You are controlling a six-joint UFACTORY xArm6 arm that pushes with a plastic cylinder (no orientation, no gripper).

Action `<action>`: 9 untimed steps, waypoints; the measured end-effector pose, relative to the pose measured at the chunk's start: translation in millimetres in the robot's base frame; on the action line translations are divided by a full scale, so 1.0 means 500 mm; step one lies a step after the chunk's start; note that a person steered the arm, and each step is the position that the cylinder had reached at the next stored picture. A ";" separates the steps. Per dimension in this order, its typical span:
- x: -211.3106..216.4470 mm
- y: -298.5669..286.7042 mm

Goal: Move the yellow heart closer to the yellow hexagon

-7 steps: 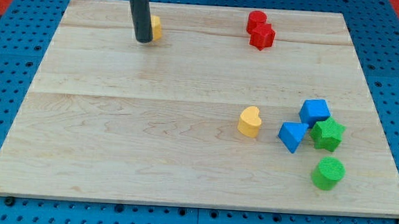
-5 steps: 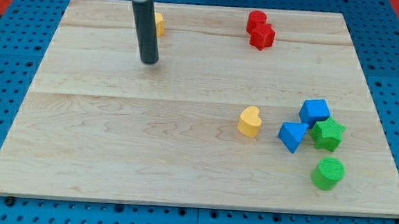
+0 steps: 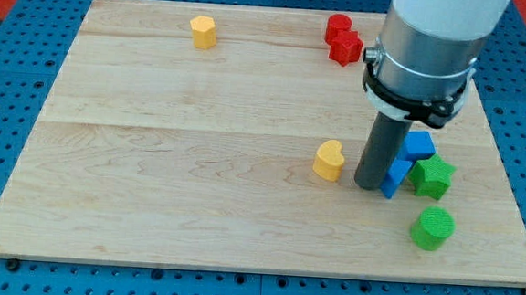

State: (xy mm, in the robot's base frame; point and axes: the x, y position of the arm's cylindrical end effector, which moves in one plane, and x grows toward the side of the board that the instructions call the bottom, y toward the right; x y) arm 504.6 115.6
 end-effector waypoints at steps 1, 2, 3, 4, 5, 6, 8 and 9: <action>-0.026 -0.105; -0.078 -0.212; -0.124 -0.304; -0.167 -0.314; -0.201 -0.279; -0.261 -0.279; -0.337 -0.249; -0.395 -0.265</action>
